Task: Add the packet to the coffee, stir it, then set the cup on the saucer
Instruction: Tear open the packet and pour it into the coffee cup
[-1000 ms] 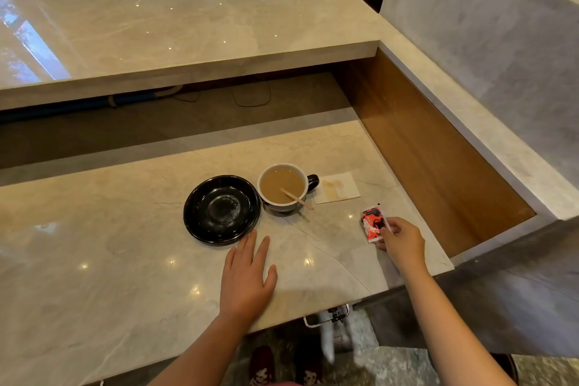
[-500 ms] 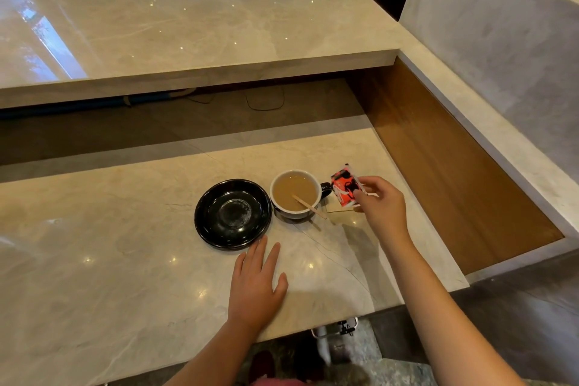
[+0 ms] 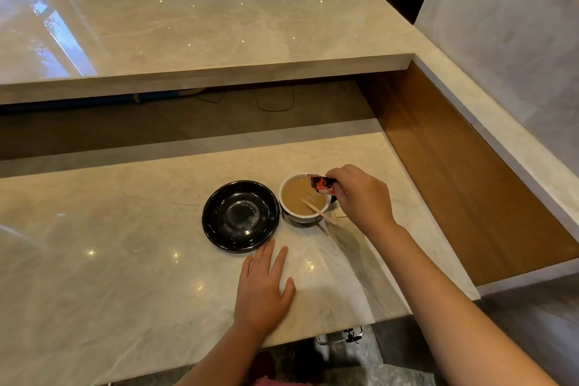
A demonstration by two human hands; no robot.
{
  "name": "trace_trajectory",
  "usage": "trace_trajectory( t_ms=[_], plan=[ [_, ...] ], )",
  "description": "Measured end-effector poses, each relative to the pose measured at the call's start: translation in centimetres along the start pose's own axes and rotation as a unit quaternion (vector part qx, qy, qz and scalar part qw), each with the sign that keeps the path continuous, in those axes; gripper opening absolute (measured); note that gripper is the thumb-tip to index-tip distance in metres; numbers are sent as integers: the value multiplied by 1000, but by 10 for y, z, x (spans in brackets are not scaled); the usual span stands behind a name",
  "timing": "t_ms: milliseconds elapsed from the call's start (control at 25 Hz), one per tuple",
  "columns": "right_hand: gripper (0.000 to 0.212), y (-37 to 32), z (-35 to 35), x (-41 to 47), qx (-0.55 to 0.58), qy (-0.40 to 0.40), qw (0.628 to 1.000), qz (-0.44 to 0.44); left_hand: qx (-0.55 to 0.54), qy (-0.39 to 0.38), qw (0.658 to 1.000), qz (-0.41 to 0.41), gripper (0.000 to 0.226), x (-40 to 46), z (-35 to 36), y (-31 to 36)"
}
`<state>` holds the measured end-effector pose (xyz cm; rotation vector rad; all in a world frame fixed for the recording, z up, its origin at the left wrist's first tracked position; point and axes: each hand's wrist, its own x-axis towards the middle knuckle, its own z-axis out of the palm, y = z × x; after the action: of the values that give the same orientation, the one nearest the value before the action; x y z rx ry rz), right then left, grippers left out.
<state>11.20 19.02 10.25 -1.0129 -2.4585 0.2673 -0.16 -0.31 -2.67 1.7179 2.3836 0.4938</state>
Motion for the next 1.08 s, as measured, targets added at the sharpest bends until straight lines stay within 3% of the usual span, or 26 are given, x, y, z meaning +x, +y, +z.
trace_trajectory(
  t_ms=[200,320,400,560,680,840,1080],
  plan=[
    [18,0,1,1,1,10,1000,5,0,1,1000,0,57,0,-1,0],
    [13,3,5,1,128,36,978,162,-1,2,1000,0,57,-1,-1,0],
    [9,7,7,-2,257,51,928,264,-3,2,1000,0,57,0,-2,0],
    [12,16,4,-18,492,63,775,391,-2,1,1000,5,57,0,-2,1],
    [11,26,3,-37,537,77,721,431,3,-2,1000,5,58,1,-3,1],
    [13,55,-3,-68,488,93,735,462,20,-9,1000,3,58,2,-3,1],
    [17,109,-3,-112,233,69,844,479,24,-9,1000,-3,60,2,-2,2]
  ],
)
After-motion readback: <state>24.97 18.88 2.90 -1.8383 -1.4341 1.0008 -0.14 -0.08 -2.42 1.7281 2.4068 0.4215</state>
